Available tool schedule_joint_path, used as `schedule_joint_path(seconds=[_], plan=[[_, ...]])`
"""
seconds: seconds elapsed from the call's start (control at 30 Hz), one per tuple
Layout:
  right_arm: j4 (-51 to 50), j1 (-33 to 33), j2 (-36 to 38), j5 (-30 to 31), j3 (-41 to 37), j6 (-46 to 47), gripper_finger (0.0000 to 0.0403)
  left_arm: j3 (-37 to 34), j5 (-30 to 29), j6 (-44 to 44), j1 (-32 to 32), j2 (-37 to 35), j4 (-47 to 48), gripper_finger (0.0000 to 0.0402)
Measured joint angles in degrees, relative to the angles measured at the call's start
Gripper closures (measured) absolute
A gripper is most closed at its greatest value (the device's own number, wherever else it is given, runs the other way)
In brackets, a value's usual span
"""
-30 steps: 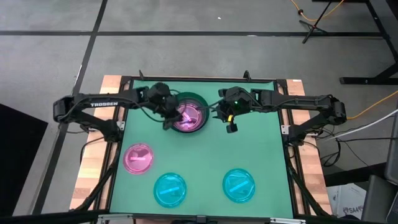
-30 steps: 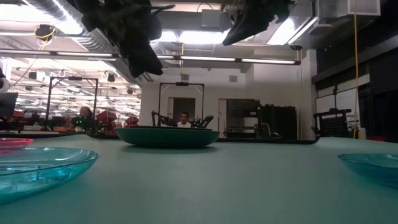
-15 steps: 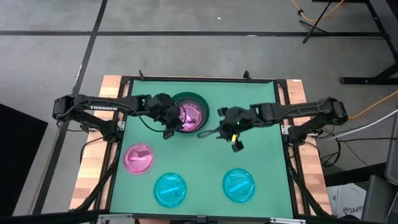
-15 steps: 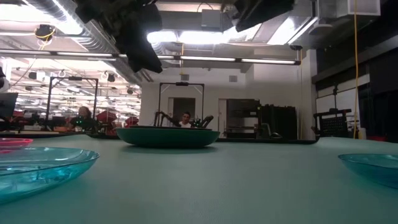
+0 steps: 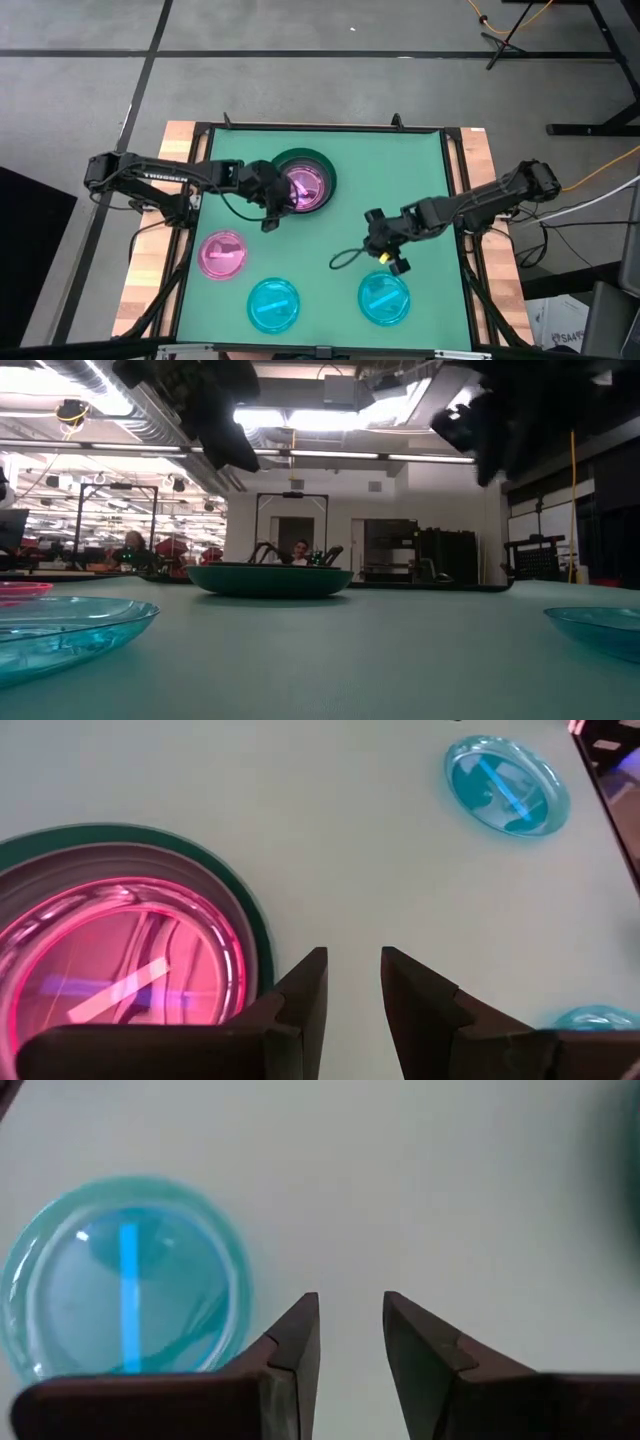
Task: Stack plastic plates
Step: Stack the right blue plate on top of the light pink plate
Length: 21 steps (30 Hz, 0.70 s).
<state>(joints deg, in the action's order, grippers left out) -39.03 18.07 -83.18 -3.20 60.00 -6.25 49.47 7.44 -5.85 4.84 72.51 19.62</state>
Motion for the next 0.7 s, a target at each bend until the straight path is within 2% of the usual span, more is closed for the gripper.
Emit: schedule_joint_path(seconds=[0.17, 0.3, 0.7], plan=[[0.78, 2.46, 0.00, -2.39, -3.75, 0.73, 0.0301, 0.00, 0.00, 0.00, -1.48, 0.00, 0.00, 0.0311], [4.08, 4.57, 0.00, -5.27, -7.35, 4.85, 0.0301, 0.00, -0.97, 0.00, -2.49, 0.00, -0.02, 0.0311], [9.30, 6.71, 0.02, -5.37, -13.78, 15.94, 0.0301, 0.00, -2.53, 0.00, -3.56, 0.02, -0.05, 0.0312]])
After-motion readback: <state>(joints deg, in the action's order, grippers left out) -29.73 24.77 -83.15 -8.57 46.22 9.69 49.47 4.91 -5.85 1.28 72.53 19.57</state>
